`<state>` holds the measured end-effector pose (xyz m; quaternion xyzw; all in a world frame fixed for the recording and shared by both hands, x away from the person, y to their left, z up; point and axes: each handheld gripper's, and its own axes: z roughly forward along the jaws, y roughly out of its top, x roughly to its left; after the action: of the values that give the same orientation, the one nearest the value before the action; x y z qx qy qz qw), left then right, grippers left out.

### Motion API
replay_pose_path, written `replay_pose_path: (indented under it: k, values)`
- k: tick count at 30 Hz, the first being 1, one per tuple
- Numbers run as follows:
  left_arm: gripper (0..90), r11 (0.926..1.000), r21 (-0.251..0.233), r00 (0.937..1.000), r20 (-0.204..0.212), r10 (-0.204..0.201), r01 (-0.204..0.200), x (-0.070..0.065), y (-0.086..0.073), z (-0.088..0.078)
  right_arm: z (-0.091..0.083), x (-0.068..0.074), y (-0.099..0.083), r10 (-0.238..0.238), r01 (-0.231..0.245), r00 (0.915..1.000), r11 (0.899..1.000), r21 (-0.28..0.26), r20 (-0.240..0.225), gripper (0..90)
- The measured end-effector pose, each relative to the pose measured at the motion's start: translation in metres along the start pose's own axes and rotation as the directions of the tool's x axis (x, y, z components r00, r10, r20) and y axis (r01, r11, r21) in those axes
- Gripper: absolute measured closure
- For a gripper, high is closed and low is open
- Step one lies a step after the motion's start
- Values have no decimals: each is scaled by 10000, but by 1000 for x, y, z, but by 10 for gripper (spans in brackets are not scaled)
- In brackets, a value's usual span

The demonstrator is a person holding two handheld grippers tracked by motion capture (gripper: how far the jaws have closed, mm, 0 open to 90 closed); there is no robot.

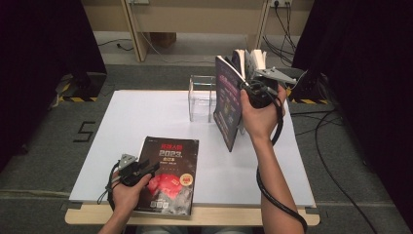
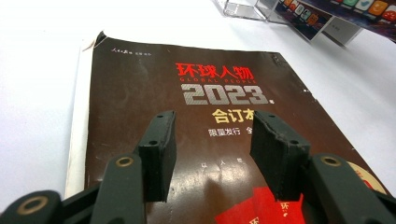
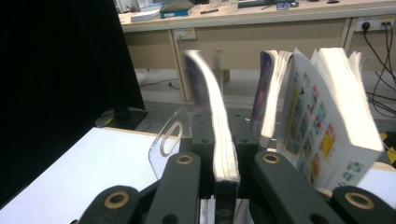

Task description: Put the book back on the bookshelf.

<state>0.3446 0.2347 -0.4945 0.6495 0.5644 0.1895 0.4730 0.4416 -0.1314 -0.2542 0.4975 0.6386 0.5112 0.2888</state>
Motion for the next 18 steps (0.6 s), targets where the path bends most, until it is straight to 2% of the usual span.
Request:
replay_pose_path:
  k: [4, 10, 18]
  values:
    - [496, 10000, 11, 10000, 26, 68, -68, -2, 0, 0, 1, -4, -1, -5, 8, 9998, 9999, -164, 196, 847]
    - [496, 10000, 1, 10000, 54, 67, -67, -2, 0, 1, 15, -3, 1, 103, -87, 9995, 9987, -497, 313, 847]
    - [496, 10000, -4, 10000, 41, 1, -1, 0, 0, 1, 51, -1, -1, 316, -250, 9949, 9972, -698, 957, 846]
